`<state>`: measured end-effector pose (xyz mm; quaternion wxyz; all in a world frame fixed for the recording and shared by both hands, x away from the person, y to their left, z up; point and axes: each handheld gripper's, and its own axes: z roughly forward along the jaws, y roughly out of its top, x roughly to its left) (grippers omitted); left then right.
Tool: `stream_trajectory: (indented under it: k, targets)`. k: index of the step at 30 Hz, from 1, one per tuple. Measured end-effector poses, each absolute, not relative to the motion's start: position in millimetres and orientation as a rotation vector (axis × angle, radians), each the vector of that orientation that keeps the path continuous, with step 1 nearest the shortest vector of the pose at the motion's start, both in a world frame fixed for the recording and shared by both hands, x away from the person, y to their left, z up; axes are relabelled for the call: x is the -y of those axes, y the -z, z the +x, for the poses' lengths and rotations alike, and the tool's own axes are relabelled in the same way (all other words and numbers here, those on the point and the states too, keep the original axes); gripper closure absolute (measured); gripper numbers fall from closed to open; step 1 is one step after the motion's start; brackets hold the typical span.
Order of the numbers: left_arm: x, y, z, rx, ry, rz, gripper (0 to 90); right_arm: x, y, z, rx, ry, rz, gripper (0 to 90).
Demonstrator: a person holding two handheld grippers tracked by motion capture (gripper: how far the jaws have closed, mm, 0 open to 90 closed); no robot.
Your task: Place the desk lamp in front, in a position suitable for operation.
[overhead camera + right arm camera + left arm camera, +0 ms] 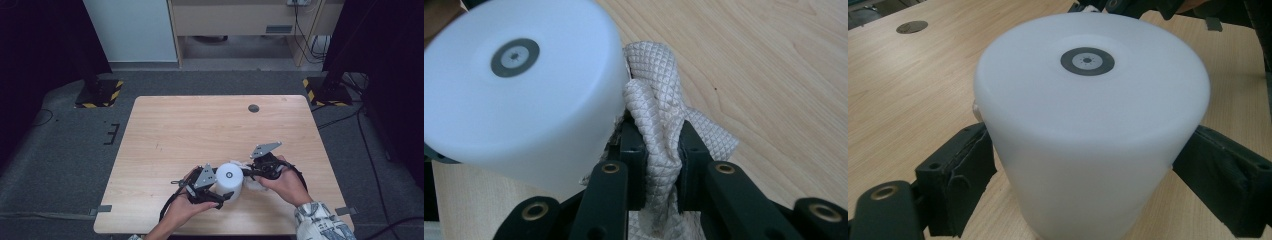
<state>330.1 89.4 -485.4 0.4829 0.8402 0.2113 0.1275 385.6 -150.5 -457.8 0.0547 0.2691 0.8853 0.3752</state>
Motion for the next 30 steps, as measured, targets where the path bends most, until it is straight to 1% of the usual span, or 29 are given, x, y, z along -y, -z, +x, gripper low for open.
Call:
stream_trajectory:
  k: [12, 22, 30]
  targets:
    - [-89.1, 485.2, 329.7, -0.514, -0.317, 2.048, 9.3, 151.7, 475.5, 384.7, -2.704, -1.12, 0.831, 78.4]
    - [-88.9, 485.4, 330.2, -0.516, -0.319, 2.046, 9.4, 158.0, 458.4, 383.0, -2.646, -1.197, 0.806, 78.4]
    - [-88.9, 485.5, 330.5, -0.516, -0.317, 2.045, 9.5, 157.2, 456.8, 382.4, -2.639, -1.195, 0.798, 78.4]
